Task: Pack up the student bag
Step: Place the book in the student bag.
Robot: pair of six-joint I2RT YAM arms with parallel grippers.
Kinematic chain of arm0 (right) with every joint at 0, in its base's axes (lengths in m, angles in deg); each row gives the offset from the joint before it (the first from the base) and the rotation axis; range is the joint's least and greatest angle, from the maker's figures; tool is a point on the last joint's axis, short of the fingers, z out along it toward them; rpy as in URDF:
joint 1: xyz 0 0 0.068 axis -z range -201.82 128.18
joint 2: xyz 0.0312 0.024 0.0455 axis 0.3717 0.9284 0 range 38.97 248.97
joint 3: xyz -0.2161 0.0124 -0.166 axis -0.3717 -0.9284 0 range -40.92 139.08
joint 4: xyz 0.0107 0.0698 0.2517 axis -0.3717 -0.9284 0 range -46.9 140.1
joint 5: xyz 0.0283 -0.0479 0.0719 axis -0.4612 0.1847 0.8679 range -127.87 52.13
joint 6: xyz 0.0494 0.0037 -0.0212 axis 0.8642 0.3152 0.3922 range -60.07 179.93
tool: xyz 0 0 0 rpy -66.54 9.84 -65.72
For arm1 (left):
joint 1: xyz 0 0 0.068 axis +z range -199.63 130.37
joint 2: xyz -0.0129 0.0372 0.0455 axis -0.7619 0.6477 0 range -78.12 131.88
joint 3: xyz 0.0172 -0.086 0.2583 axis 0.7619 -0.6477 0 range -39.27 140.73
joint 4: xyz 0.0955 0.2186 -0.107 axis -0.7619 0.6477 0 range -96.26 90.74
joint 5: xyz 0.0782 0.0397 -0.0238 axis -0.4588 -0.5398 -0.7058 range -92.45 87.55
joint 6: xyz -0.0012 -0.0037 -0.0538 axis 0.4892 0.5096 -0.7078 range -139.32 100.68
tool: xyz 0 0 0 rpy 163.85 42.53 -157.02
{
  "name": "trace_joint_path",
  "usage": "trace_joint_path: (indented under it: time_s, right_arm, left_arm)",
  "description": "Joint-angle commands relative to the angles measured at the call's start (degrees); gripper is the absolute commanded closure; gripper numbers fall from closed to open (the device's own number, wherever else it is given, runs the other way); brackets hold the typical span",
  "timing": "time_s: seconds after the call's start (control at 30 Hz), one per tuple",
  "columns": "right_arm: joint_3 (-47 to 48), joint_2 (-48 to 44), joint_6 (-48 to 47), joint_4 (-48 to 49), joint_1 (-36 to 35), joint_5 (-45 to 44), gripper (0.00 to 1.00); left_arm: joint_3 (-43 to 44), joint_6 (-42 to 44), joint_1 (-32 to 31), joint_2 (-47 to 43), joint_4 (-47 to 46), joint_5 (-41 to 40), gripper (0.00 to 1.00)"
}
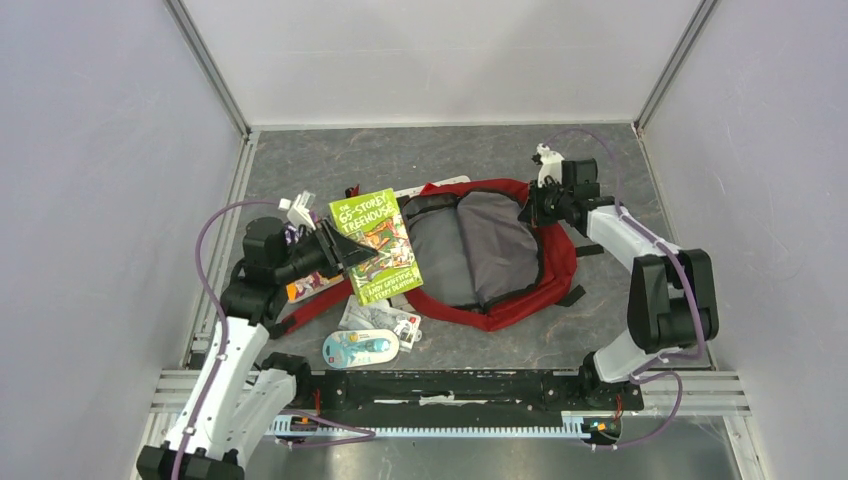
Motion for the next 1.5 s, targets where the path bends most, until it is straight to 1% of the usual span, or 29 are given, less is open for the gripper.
trace_joint_path:
  time_s: [0.0,0.1,0.23,0.33,0.43,0.6,0.77,0.93,1.17,1.33,1.47]
  right_arm:
    - [4.8,-6.9,1.3,-2.5,0.0,-5.1,1.0]
    - [5.7,-9.8,2.6,-3.2,0.0,-5.7,1.0]
    - [9.2,-13.0,3.6,-5.8,0.0,-7.7,1.0]
    - [12.4,-14.5,4.1,-8.1,-0.1,-8.9,1.0]
    - [14.8,-15.3,4.5,-9.5,0.0,-8.8,1.0]
    - [15.4,-16.5,4.9,-10.5,-0.1,-8.4,1.0]
    - [14.9,-17.0,5.2,-10.5,-0.1,-8.2,1.0]
    - [15.2,-17.6,5.8,-10.3,-0.1,-7.8,1.0]
    - [16.4,-19.4,7.8,-9.0,-0.2,-5.5,1.0]
    - [18.4,-20.0,8.9,-8.8,-0.2,-4.8,1.0]
    - [18.8,-20.5,10.2,-7.5,-0.3,-2.9,1.0]
  left_arm:
    - [1.5,-7.5,-4.9,2.0,-15.2,-3.0,0.98]
    - [1.4,-9.6,-9.4,5.0,-19.2,-7.4,0.98]
    - [3.4,-9.2,-17.9,10.8,-20.9,-15.0,0.98]
    - [3.5,-9.5,-23.5,16.2,-27.0,-18.5,0.98]
    - [2.7,-11.3,-26.1,23.6,-34.9,-19.2,0.98]
    - [4.7,-14.6,-28.5,32.9,-46.4,-19.8,0.98]
    - [10.4,-16.0,-31.1,38.4,-50.7,-20.9,0.98]
    - [12.4,-19.5,-31.6,44.9,-58.5,-20.0,0.98]
    - [12.6,-19.5,-31.6,53.5,-63.5,-20.4,0.98]
    - [10.9,-18.5,-31.6,58.2,-67.7,-21.9,0.98]
    - [11.5,-16.5,-31.6,61.4,-66.0,-23.8,0.98]
